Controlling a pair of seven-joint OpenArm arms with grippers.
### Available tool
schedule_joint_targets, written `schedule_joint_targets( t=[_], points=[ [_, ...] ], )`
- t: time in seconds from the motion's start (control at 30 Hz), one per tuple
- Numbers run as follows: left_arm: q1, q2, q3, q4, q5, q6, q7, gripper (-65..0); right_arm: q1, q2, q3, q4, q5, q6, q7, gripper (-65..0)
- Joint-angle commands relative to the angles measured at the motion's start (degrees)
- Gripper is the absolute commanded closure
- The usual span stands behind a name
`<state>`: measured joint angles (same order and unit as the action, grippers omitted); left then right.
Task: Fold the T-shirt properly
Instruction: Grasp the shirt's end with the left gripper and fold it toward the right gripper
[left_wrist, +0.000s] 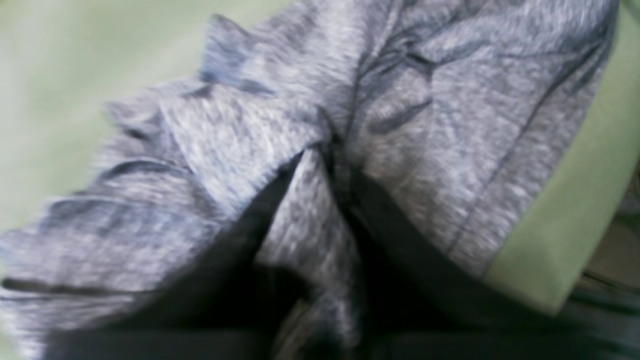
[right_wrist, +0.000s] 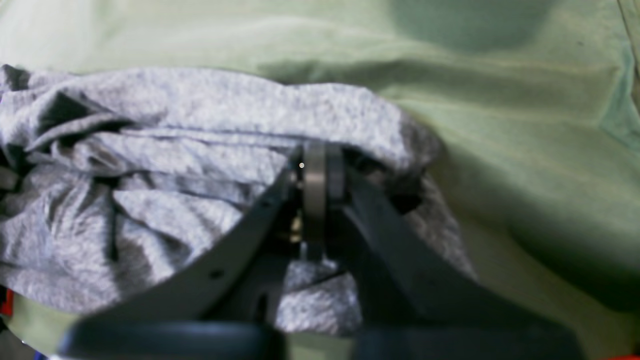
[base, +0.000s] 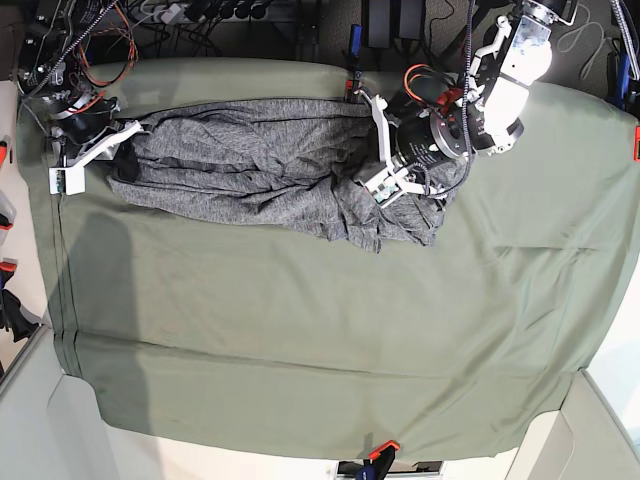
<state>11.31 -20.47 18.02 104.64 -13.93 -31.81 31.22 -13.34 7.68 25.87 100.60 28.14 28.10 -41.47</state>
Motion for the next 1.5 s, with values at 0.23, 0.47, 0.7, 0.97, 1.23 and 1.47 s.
schedule_joint_targets(
  t=[0.23,0.47,0.7,0.97,1.23,1.47],
  points=[
    [0.11,-0.17,1.62,1.11,-2.03,-0.07,-0.59,-36.5,1.62,3.93,5.18,0.92,5.81,0.22,0.87,-41.4],
    [0.07,-0.13,1.62,3.82,-9.99,-2.56,-0.76,-36.5,2.01,4.94,9.38,0.83,7.23,0.26,-2.36,-41.4],
    [-0.04,2.73,1.62,3.78,-14.62,-5.49,-0.76,-36.5,2.36,4.85,2.78,-3.39,4.48,0.24,-1.40,-41.4],
    [-0.04,2.82,1.64,3.78,-13.51,-7.06,0.37,-36.5,2.36,4.85,-1.25,-7.89,2.36,0.17,1.64,-41.4],
    [-0.04,-0.15,3.23,3.78,4.87,-4.52,-1.51,-36.3,2.38,4.81,-1.25,-7.87,3.23,0.20,1.79,-41.4],
    [-1.01,-5.60,16.06,6.34,21.59,10.29,2.23,-36.4,2.36,4.87,-1.25,-7.87,3.52,0.22,1.77,-41.4]
  ],
)
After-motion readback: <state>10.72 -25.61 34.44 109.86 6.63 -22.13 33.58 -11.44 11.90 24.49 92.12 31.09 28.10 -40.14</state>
